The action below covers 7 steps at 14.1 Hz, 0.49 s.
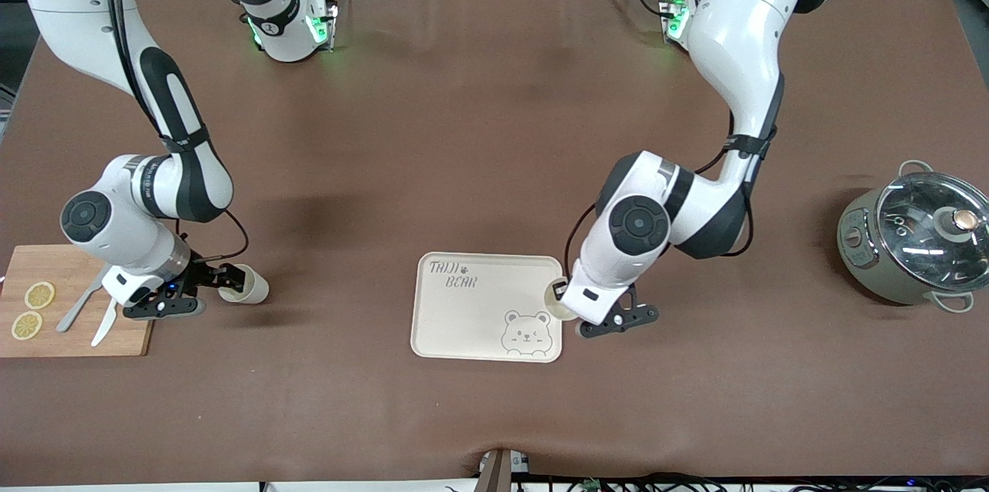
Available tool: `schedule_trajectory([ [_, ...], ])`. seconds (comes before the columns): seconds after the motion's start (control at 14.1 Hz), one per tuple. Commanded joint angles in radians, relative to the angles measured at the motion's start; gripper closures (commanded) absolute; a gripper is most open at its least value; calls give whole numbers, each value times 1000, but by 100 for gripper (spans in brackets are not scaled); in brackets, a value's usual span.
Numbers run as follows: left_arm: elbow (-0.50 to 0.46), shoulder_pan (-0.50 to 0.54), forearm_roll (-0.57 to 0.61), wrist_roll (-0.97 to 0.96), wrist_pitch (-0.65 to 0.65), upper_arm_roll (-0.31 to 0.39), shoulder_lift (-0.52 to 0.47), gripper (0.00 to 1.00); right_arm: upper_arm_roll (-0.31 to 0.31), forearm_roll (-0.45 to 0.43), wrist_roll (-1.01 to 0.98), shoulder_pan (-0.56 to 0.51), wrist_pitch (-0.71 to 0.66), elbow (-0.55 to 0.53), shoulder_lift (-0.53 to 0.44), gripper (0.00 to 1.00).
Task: Place white IKEA cup upright on tray with both arms
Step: 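Carry the cup to the tray with the left gripper while the right gripper grasps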
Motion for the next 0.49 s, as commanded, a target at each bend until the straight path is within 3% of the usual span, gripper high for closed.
schedule_trajectory([
  [0.0,53,-43,1,-67,35,27,38,100,3,34,-9,3,14,-2,10,0],
  [0.42,51,-117,1,-142,132,61,87,100,3,49,-61,-23,16,10,27,0],
])
